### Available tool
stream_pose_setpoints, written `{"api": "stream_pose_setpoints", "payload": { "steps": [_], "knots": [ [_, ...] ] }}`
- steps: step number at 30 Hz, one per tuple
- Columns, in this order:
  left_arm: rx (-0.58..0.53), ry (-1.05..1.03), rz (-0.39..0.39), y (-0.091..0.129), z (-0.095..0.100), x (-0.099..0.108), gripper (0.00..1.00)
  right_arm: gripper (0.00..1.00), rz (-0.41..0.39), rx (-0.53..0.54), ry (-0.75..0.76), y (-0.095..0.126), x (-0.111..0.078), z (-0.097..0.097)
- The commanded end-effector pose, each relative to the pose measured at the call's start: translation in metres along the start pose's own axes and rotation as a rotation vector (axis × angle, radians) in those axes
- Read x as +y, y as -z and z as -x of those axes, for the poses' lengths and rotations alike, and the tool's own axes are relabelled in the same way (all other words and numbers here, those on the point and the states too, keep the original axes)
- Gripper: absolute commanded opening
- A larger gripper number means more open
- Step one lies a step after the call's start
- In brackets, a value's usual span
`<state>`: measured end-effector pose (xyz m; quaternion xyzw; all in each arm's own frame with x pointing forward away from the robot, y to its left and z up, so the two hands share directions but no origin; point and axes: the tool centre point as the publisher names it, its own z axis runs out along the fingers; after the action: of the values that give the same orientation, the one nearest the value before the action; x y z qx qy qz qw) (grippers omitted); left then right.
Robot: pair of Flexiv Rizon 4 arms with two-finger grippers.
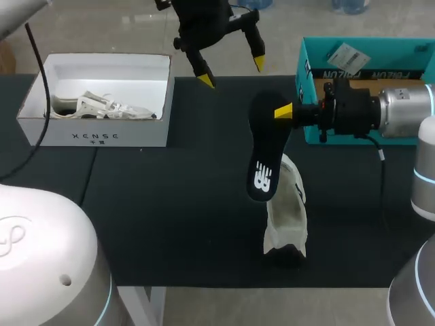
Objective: Take the shoe out of the shoebox, open the shoe tongue, remove and reinsert the insole, then place the shoe into the shoebox
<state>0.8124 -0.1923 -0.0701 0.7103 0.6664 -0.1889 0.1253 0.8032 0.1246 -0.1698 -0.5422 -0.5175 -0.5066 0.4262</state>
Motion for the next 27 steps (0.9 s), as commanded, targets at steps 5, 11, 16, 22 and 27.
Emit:
{"api": "stream_pose_setpoints", "payload": {
  "steps": [5, 11, 16, 22, 27],
  "knots": [
    [-0.816, 0.088, -0.127, -0.004, -0.044, -0.033, 1.0, 0.0, 0.001, -0.002, 0.0, -0.001, -0.001, 0.0],
    [-0.899, 0.112, -0.123, -0.015, -0.049, -0.051, 1.0, 0.0, 0.001, -0.002, 0.0, -0.001, -0.001, 0.0],
    [-0.969, 0.126, -0.125, -0.025, -0.049, -0.06, 1.0, 0.0, 0.001, -0.002, 0.0, -0.001, -0.001, 0.0],
    [-1.04, 0.12, -0.15, -0.037, -0.039, -0.06, 1.0, 0.0, 0.001, -0.002, 0.0, -0.001, -0.001, 0.0],
    [-0.953, 0.092, -0.169, -0.042, -0.025, -0.055, 1.0, 0.0, 0.001, -0.002, 0.0, -0.001, -0.001, 0.0]
  ]
}}
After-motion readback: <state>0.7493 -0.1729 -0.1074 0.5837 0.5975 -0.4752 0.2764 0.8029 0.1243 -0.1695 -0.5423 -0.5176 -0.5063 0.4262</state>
